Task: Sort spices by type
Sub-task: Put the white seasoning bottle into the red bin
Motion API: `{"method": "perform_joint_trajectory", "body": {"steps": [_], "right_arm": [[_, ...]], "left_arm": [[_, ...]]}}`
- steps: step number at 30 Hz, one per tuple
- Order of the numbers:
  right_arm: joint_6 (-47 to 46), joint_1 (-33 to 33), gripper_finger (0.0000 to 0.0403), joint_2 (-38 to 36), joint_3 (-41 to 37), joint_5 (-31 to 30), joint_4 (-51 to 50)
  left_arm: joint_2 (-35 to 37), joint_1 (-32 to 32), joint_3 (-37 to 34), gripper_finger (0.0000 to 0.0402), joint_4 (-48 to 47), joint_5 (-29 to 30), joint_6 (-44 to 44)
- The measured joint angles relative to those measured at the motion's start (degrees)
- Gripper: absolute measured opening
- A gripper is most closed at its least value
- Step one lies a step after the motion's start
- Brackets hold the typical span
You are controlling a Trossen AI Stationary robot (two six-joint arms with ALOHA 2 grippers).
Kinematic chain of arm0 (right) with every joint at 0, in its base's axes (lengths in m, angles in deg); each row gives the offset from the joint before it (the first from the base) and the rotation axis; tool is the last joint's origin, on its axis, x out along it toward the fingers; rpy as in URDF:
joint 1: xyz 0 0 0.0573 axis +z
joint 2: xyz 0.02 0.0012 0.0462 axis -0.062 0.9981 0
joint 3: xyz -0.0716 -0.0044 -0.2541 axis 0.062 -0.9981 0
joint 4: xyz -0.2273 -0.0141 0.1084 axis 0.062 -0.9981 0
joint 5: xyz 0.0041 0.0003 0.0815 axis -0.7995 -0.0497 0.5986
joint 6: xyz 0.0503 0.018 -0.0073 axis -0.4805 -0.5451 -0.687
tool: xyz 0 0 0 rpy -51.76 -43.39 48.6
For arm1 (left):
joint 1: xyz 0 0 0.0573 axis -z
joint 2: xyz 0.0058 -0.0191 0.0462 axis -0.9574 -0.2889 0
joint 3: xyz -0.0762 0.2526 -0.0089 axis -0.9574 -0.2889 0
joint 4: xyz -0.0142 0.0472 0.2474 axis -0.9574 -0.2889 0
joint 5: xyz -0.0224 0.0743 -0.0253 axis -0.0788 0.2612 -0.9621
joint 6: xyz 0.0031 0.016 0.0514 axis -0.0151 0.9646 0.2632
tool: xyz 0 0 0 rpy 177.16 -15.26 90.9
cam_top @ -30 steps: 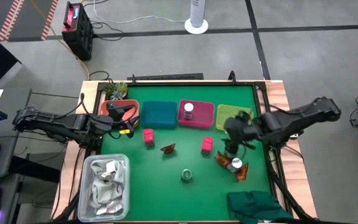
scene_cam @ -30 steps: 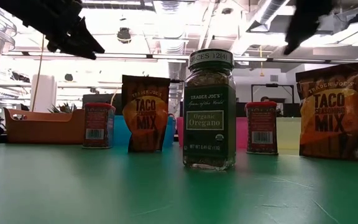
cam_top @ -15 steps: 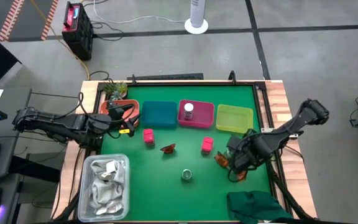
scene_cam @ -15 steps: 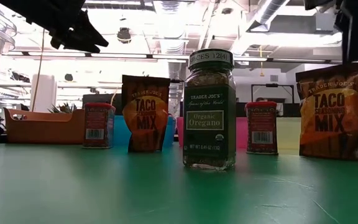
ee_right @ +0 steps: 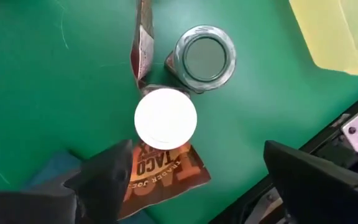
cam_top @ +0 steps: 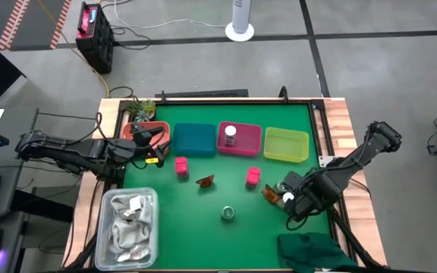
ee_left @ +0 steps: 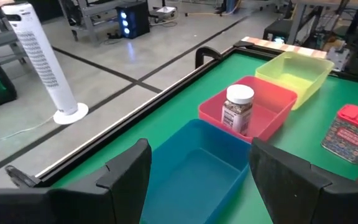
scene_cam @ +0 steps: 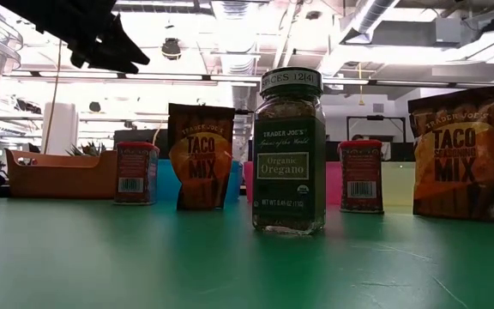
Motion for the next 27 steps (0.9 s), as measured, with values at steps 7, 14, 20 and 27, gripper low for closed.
{"method": "perform_joint_trajectory", "body": {"steps": [7, 14, 20, 27], "right_arm": [[0.1, -1.1, 0.0398, 0.1, 0.0, 1.2, 2.7], [1.3, -1.0, 0.0399, 0.5, 0.0, 1.3, 3.4], [1.8, -1.4, 0.04, 0.6, -3.6, 1.3, 8.8], [0.6, -1.4, 0.04, 0.6, -7.2, 1.7, 11.9]], "left_arm": [[0.0, 0.0, 0.0, 0.0256, 0.0, -1.5, 0.1], [0.0, 0.0, 0.0, 0.0256, 0.4, -1.5, -0.3], [0.0, 0.0, 0.0, 0.0256, 0.4, -3.3, -0.3], [0.0, 0.0, 0.0, 0.0256, 0.3, -3.3, -0.1]]}}
